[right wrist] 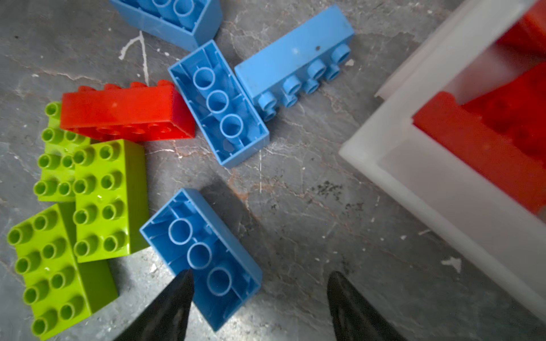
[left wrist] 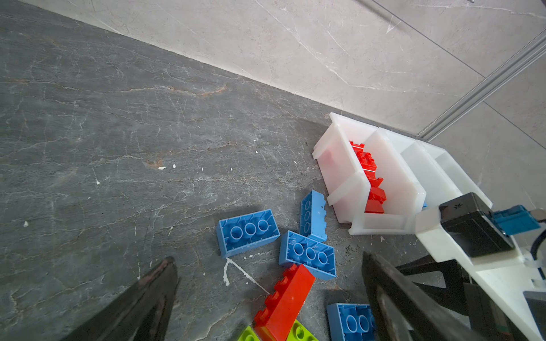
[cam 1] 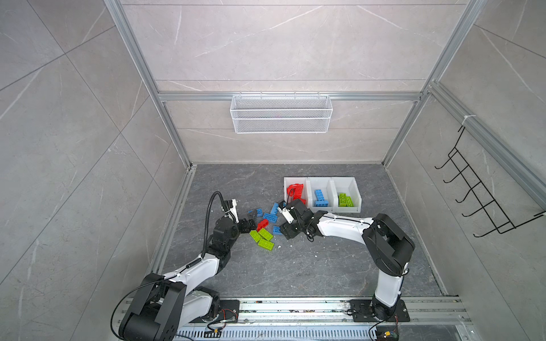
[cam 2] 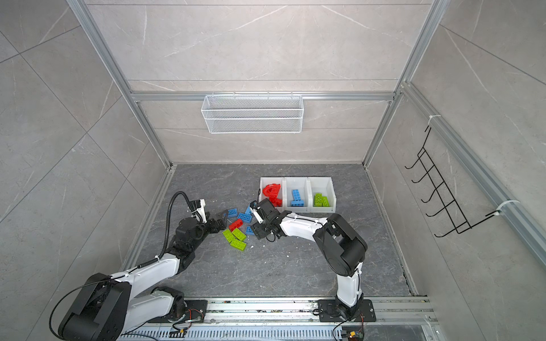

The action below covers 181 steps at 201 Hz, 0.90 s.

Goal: Sort the legos into containers by color
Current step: 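Move the right gripper back over the pile toward another blue brick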

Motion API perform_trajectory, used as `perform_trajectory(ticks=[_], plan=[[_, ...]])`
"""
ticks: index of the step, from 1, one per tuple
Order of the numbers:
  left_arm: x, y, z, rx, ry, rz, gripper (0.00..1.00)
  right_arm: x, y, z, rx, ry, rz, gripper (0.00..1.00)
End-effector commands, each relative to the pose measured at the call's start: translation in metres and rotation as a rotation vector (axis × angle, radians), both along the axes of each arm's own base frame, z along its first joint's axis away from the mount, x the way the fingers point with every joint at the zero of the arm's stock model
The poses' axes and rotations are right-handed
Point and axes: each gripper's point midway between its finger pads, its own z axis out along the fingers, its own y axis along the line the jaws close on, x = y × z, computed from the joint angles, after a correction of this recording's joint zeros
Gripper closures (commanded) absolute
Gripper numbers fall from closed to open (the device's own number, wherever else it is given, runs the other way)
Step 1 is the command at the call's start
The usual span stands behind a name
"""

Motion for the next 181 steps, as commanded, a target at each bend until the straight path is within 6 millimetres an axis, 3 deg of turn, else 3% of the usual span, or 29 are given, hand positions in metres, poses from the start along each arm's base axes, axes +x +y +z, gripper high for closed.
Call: perform_trajectory(ticks=[1,41,64,87,132,181], plan=[[0.005,0.007,0.022,0.012,-0.078,0.035,0.00,0.002,-0.015,-0.004,-0.080,0.015,-0.051,0.25],[0.003,0.007,0.026,0.027,-0.091,0.029,0.00,0.005,-0.033,0.010,-0.107,0.009,-0.105,0.24],[0.004,0.007,0.026,0.024,-0.089,0.033,0.00,-0.002,-0.028,0.036,-0.006,-0.026,-0.073,0.23],[0.004,0.007,0.023,0.021,-0.079,0.034,0.00,-0.013,-0.015,0.045,0.093,-0.038,-0.003,0.20],[0.006,0.005,0.020,0.019,-0.067,0.028,0.00,-0.023,0.017,0.023,0.163,0.057,0.150,0.19],[0.006,0.007,0.022,0.020,-0.071,0.035,0.00,-0.013,0.024,0.002,0.113,0.057,0.185,0.17]])
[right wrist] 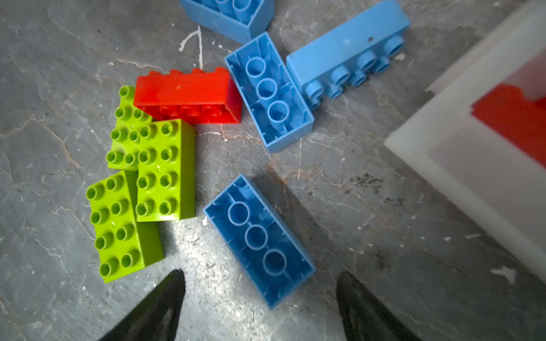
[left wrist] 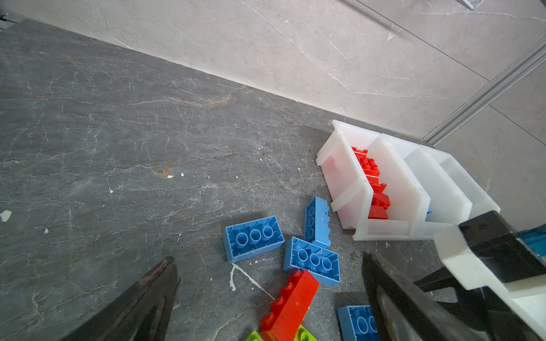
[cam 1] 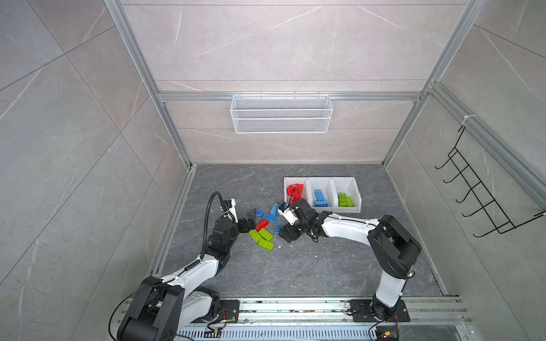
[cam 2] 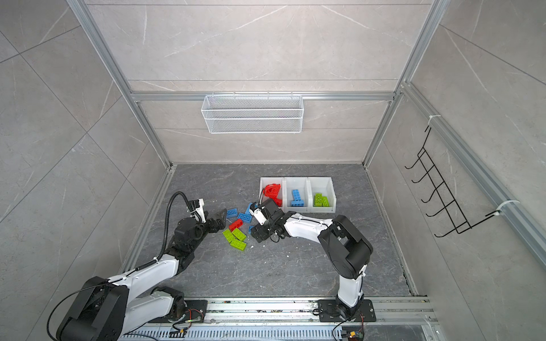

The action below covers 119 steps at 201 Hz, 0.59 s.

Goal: Sort the legos into containers by color
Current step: 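Move the right gripper back over the pile toward another blue brick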

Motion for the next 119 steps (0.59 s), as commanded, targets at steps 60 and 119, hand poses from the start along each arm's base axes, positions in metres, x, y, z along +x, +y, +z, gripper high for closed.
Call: perform_trajectory(ticks=[60,119], plan=[[0.006,0.003,0.016,-0.007,-0.048,0.023,0.00,-0.004,0.021,-0.009,0.014,0.055,0.117,0.17],[0.008,-0.002,0.013,-0.031,-0.026,0.010,0.00,-0.007,0.007,-0.010,-0.065,0.032,0.104,0.37]])
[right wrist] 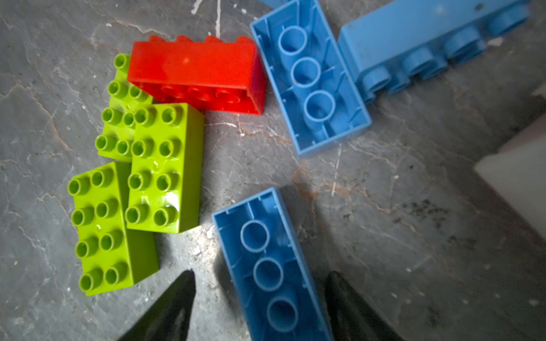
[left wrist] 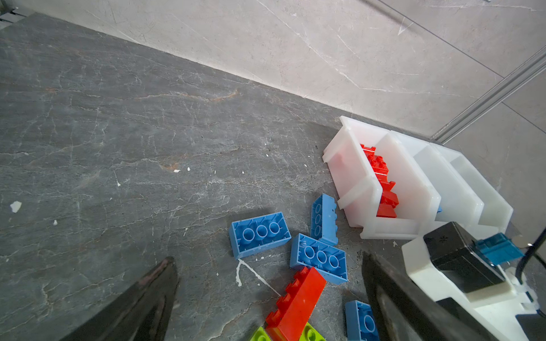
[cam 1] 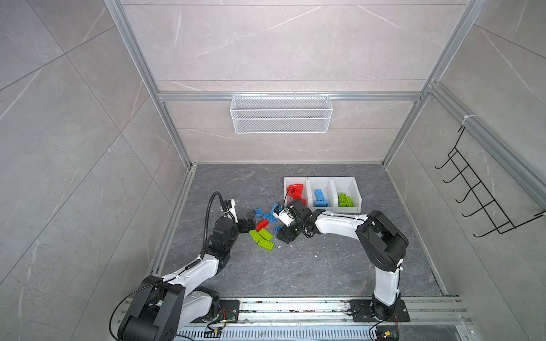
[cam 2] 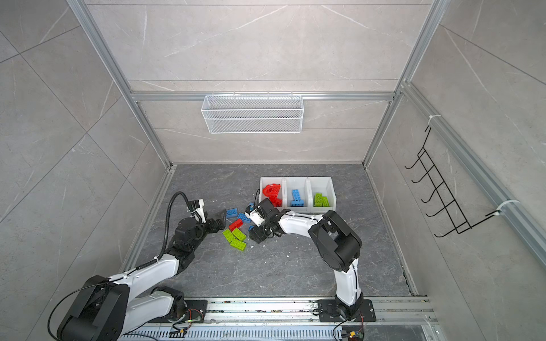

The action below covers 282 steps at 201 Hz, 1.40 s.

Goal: Sort the legos into containers by color
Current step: 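Move the right gripper back over the pile toward another blue brick, then close the right gripper on the blue brick and lift it, then carry the blue brick into the blue compartment and open the right gripper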

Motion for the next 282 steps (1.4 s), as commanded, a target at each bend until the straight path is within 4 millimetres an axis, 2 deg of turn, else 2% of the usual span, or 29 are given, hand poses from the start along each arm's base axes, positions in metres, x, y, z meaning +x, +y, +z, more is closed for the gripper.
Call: perform_trajectory(ticks=[1,32,72,95,143,181,197,215,245,264,282], plan=[[0.008,-0.004,0.020,-0.039,-0.048,-0.004,0.00,-0.003,-0.003,0.009,-0.032,-0.024,0.011,0.38],[0.006,0.000,0.021,-0.032,-0.052,0.012,0.00,-0.004,-0.003,0.014,-0.021,-0.042,0.013,0.48],[0.005,0.005,0.023,-0.004,-0.063,0.029,0.00,-0.010,0.005,0.010,0.002,-0.003,0.041,0.60],[0.004,0.005,0.025,-0.006,-0.069,0.027,0.00,-0.011,0.005,0.012,0.002,-0.001,0.042,0.65],[0.005,0.002,0.024,-0.013,-0.060,0.017,0.00,-0.010,0.001,0.031,0.032,-0.051,0.013,0.71],[0.005,0.002,0.024,-0.013,-0.061,0.019,0.00,-0.005,-0.006,0.058,0.086,-0.112,-0.052,0.74],[0.005,0.000,0.025,-0.017,-0.062,0.009,0.00,0.002,-0.016,0.069,0.113,-0.149,-0.111,0.75],[0.005,0.000,0.024,-0.021,-0.057,0.008,0.00,0.016,-0.035,0.082,0.147,-0.179,-0.211,0.76],[0.009,-0.001,0.018,-0.016,-0.039,0.008,0.00,0.048,-0.088,0.101,0.242,-0.187,-0.443,0.77],[0.010,-0.003,0.017,-0.017,-0.034,-0.001,0.00,0.064,-0.122,0.105,0.251,-0.235,-0.566,0.76],[0.009,-0.008,0.020,-0.030,-0.032,-0.025,0.00,0.079,-0.144,0.104,0.237,-0.250,-0.649,0.75]])
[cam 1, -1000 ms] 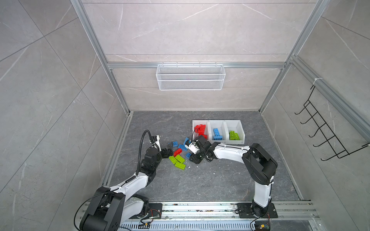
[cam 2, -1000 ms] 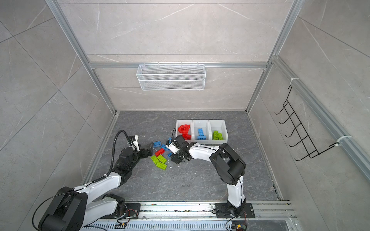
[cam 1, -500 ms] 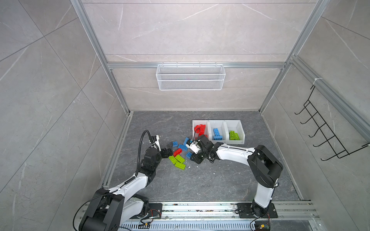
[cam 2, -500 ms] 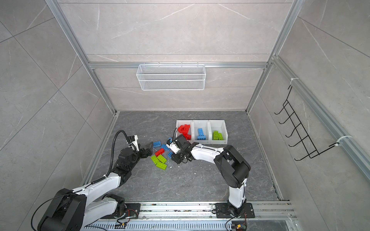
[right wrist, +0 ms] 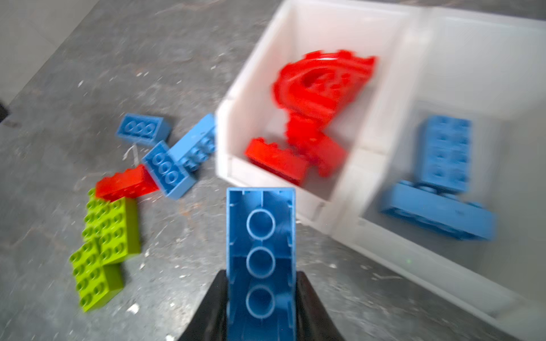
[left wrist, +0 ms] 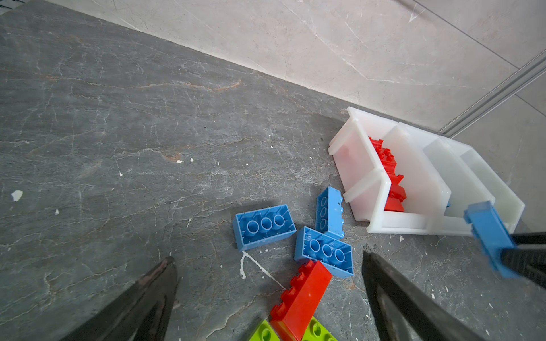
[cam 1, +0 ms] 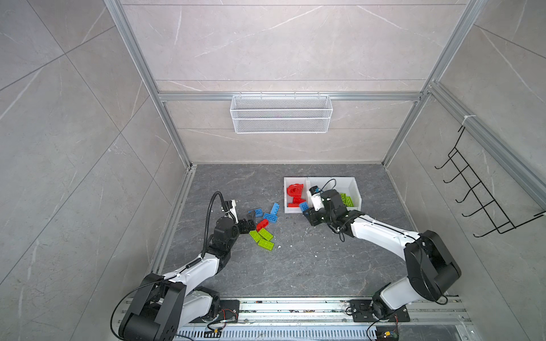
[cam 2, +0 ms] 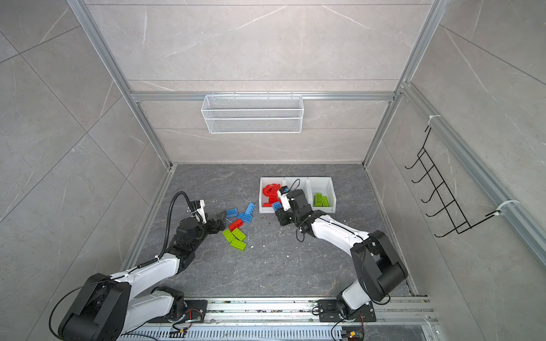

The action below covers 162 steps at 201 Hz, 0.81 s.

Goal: Sort the legos into containers by color
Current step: 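Carry the blue brick into the blue compartment and open the right gripper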

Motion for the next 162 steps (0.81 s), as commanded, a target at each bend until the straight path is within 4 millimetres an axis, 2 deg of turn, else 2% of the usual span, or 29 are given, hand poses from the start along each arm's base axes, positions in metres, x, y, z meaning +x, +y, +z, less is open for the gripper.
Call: perform_trajectory(ticks=[1,94,141,162], plan=[[0.009,-0.009,0.027,-0.041,-0.061,-0.028,0.00,0.019,-0.021,0.009,0.038,-0.035,-0.134,0.75],[0.008,-0.007,0.030,-0.033,-0.066,-0.021,0.00,0.075,-0.055,-0.014,-0.003,0.016,-0.273,0.74],[0.007,-0.008,0.033,-0.042,-0.071,-0.028,0.00,0.087,-0.059,-0.023,-0.014,0.037,-0.285,0.69],[0.008,-0.008,0.032,-0.043,-0.069,-0.026,0.00,0.091,-0.057,-0.022,-0.012,0.042,-0.280,0.61]])
